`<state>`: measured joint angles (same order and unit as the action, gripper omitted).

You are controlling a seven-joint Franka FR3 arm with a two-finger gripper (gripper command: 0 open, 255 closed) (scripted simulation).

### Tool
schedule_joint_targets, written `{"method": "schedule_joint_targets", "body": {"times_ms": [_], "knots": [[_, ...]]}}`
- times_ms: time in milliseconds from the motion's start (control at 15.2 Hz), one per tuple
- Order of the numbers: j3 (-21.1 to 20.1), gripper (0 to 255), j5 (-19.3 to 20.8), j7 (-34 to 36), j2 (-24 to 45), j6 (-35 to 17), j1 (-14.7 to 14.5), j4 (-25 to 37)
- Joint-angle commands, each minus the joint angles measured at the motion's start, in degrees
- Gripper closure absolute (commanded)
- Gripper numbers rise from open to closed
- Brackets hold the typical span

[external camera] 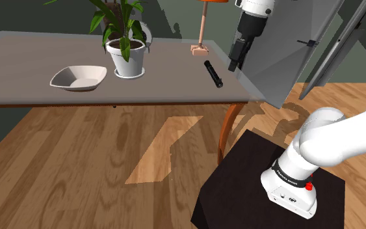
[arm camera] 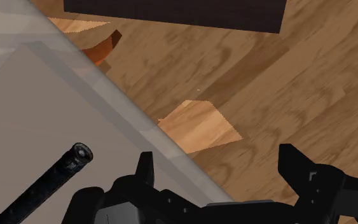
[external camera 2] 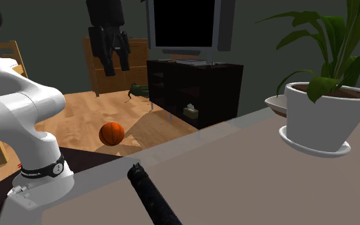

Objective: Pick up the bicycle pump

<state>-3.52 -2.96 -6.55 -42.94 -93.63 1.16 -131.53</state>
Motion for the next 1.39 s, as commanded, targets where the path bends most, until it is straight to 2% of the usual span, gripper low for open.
{"method": "schedule_joint_targets", "body": {"times_ms": [0, 660, 1320], "knots": [[0.0, 0, 0.0, 0.0, 0.0, 0.0, 0.0, 0.0], [1.7, 0, 1.1, 10.0, 18.2, -10.7, 6.9, 6.6], [5.3, 0, 1.5, 19.1, 35.5, -17.0, 12.4, 16.4]]}}
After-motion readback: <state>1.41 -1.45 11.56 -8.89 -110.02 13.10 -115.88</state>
